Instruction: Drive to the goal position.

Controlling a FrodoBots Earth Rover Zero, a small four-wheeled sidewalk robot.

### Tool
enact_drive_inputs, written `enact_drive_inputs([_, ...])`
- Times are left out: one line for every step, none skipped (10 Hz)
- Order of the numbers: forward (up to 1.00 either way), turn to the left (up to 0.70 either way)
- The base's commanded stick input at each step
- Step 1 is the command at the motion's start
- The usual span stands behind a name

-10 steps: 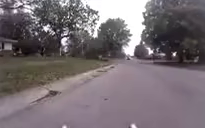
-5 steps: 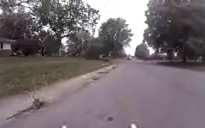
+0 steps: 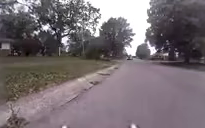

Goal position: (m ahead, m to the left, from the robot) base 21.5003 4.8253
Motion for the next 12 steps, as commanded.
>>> enact_drive_inputs([1.0,0.0])
enact_drive_inputs([1.0,0.0])
enact_drive_inputs([1.0,-0.15])
enact_drive_inputs([1.0,-0.4])
enact_drive_inputs([1.0,-0.4])
enact_drive_inputs([1.0,-0.4])
enact_drive_inputs([1.0,-0.4])
enact_drive_inputs([1.0,-0.4])
enact_drive_inputs([1.0,-0.4])
enact_drive_inputs([1.0,-0.4])
enact_drive_inputs([1.0,-0.4])
enact_drive_inputs([1.0,-0.4])
